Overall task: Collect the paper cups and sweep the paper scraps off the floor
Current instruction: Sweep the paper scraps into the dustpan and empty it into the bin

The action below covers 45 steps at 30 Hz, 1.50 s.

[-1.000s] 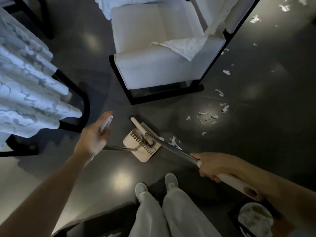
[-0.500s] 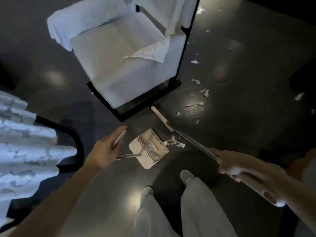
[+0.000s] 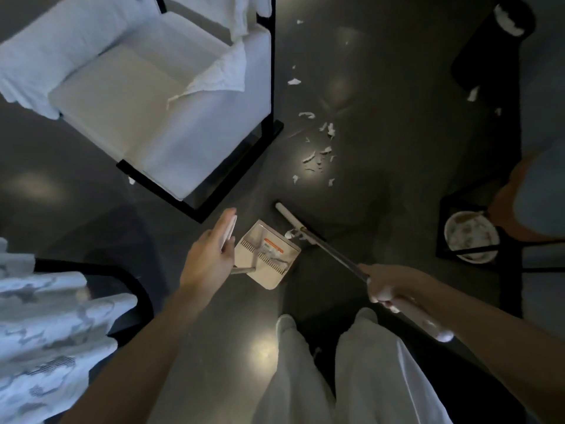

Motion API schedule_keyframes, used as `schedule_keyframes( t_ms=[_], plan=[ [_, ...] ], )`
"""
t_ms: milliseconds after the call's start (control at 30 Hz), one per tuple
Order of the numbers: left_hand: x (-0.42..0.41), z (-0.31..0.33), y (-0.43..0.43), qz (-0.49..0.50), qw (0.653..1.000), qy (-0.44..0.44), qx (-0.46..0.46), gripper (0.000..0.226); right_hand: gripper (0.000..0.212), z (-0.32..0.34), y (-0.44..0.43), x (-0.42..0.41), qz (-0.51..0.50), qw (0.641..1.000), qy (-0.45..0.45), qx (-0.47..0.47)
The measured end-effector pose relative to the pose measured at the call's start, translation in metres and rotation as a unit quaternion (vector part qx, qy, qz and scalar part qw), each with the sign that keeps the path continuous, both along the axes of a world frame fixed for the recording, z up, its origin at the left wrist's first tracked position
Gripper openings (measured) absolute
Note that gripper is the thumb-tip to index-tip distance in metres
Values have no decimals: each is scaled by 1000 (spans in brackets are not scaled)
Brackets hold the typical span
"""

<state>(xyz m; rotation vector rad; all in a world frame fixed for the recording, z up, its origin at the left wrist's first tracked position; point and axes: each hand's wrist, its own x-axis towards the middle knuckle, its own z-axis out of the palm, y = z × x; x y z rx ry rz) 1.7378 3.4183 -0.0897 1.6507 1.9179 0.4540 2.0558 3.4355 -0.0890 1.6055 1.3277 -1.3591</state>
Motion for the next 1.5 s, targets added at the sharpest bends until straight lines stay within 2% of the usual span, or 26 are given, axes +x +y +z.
schedule_keyframes(
  t_ms=[67,167,233,400,500,633,833,1000,1167,1367,1500],
  plan=[
    [5,0,10,3,1000,-5,8,54,82,5,-5,-4,17,999,17,-29],
    [0,0,19,15,1000,-17,19,55,85,20,-3,3,-66,994,37,-81],
    [-6,1,20,13,999,-26,23,57,83,33,-2,10,-83,992,45,-83],
    [2,5,32,25,998,-40,37,56,80,54,12,39,-58,997,43,-29],
    [14,7,46,20,999,-34,35,53,84,55,33,61,-133,989,61,-2],
    [37,6,73,34,997,-55,39,55,81,52,81,90,-129,989,49,54],
    [77,0,117,82,991,-102,14,60,77,38,165,132,-145,985,33,83],
    [113,-9,144,124,987,-100,12,58,74,4,217,144,-70,993,2,97],
    [135,-13,160,123,990,-62,7,56,73,-24,224,127,-46,998,21,41],
    [135,-6,155,135,989,-66,-6,56,74,-3,191,118,-27,997,49,-52],
    [131,0,150,130,989,-67,2,55,71,19,182,126,1,998,30,-51]
  ],
)
